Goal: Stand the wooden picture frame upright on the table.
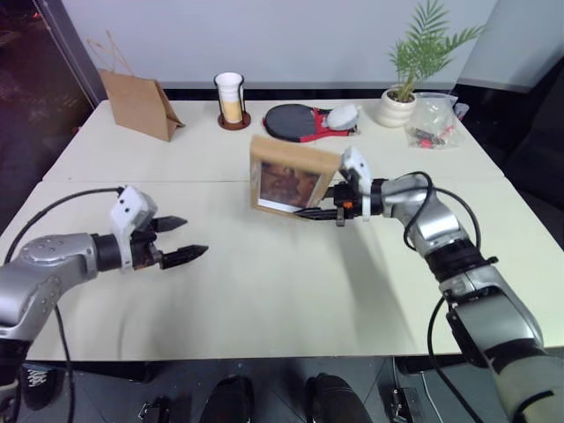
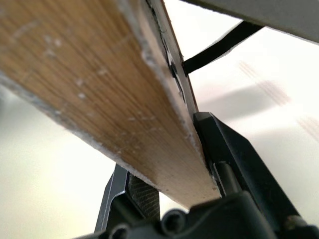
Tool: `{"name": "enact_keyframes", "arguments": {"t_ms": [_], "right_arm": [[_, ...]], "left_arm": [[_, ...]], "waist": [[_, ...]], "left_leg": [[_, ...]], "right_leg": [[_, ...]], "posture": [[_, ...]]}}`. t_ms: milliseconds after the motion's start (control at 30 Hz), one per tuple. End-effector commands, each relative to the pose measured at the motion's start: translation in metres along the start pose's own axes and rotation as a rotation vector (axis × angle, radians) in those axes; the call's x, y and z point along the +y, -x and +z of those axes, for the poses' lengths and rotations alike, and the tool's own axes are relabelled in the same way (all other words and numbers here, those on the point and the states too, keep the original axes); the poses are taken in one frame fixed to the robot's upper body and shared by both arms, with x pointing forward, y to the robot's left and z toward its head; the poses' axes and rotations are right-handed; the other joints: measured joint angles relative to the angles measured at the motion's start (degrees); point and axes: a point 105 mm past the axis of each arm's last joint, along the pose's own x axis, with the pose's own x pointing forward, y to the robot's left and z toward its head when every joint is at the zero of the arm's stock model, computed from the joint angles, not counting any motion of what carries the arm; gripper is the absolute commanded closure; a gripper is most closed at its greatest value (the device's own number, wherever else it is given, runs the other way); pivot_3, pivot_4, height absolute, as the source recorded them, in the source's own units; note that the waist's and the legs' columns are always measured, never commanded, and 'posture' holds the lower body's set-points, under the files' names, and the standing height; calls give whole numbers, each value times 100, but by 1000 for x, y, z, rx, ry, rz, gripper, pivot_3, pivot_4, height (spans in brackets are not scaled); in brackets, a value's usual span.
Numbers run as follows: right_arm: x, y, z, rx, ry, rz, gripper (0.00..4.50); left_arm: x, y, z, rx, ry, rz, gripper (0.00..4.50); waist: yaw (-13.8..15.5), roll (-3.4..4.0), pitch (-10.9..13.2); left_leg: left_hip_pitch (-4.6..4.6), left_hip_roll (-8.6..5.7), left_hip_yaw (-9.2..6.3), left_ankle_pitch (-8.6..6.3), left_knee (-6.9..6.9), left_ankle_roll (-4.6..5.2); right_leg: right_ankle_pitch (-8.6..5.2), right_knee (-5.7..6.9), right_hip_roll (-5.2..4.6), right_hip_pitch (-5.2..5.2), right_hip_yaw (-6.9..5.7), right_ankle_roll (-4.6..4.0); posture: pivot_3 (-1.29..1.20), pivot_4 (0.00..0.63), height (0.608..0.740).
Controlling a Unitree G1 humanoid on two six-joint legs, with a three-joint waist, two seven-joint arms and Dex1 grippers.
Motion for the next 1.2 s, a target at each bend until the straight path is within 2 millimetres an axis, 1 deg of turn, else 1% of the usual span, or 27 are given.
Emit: {"name": "enact_keyframes", "arguments": {"t_ms": [33,133,167,300,467,533,567,600,667,700,800,867,933,967,1033,1100,1167,1200], "right_arm": [[1,2,5,-41,-225,114,3411],[2,-5,-2,-37,-305,165,3411],[2,-9,-7,-21,-312,170,3411],[7,-22,-31,61,-307,183,3411],[13,-26,-51,136,-305,203,3411],[14,-26,-56,159,-292,208,2352],[14,-26,-56,163,-290,204,2052],[13,-25,-57,164,-289,198,1504],[9,-21,-59,175,-277,163,476],[5,-13,-60,174,-271,137,45],[-6,9,-62,190,-225,38,45],[-14,36,-55,169,-178,-45,45],[-14,51,-48,153,-148,-86,45],[-11,60,-42,145,-118,-104,45],[3,81,-21,141,-21,-166,45],[20,92,-1,135,42,-211,45],[37,99,18,122,75,-244,45],[44,101,24,121,84,-258,45]], "left_arm": [[0,-2,12,-49,-39,12,47],[-6,-4,9,-43,-41,-3,47],[-7,-5,9,-44,-39,-3,47],[-8,-2,10,-53,-27,6,47],[-11,1,10,-45,-21,5,47],[-13,2,10,-42,-17,-1,0],[-13,1,9,-41,-17,-2,0],[-13,1,9,-41,-15,-3,0],[-15,-1,9,-45,-3,-15,0],[-18,-2,9,-53,7,-31,0],[-22,-5,10,-74,38,-60,0],[-26,-6,11,-89,56,-91,0],[-29,-6,12,-97,66,-112,0],[-30,-5,13,-100,65,-119,0],[-31,-4,15,-107,65,-129,0],[-31,-2,18,-114,67,-133,0],[-30,0,21,-118,63,-130,0],[-29,0,21,-118,60,-128,0]], "waist": [[-1,-1,0],[-8,-1,-1],[-14,-1,0],[-35,-1,0],[-35,-2,-1],[-34,-4,-2],[-34,-4,-2],[-34,-4,-2],[-34,-4,-2],[-34,-4,-2],[-12,-4,-2],[19,-4,-2],[25,-4,-2],[8,-4,-2],[6,-4,-2],[-6,-1,-2],[-42,2,-1],[-50,2,-1]], "left_leg": [[-3,-1,2,-1,0,1],[-16,-2,8,-2,0,3],[-20,-2,10,-2,-1,4],[-24,-1,20,-2,-2,3],[-23,-1,25,-2,1,3],[-22,-1,25,-2,2,3],[-21,-1,25,-2,2,3],[-21,-1,24,-2,2,3],[-21,-1,24,-2,2,3],[-21,-1,24,-2,2,2],[-21,-2,24,-2,2,2],[-21,-4,23,-2,2,2],[-25,-7,20,-3,4,4],[-26,-9,20,-4,3,5],[-25,-8,20,-5,2,7],[-27,-6,15,-5,-4,7],[-21,-4,20,-5,-3,7],[-16,-4,22,-5,-2,7]], "right_leg": [[0,0,0,-4,1,1],[1,3,2,-22,4,2],[1,3,3,-28,5,3],[2,6,7,-40,14,3],[2,10,6,-42,18,4],[2,12,5,-41,19,5],[2,14,5,-40,19,5],[2,15,5,-41,19,5],[2,17,5,-41,19,5],[2,17,5,-41,19,5],[2,17,2,-41,19,5],[2,16,-2,-40,18,5],[2,14,-7,-40,16,5],[2,13,-11,-40,16,5],[2,13,-15,-40,15,5],[1,13,-22,-43,15,6],[1,17,-17,-45,16,6],[1,22,-16,-44,18,6]], "posture": [[0,150,740],[0,150,740],[0,150,740],[0,150,740],[0,150,740],[0,150,740],[0,150,740],[0,150,740],[0,150,740],[0,150,740],[0,150,740],[0,150,740],[0,150,740],[0,150,740],[0,150,740],[0,150,740],[0,150,740],[0,150,740]]}}
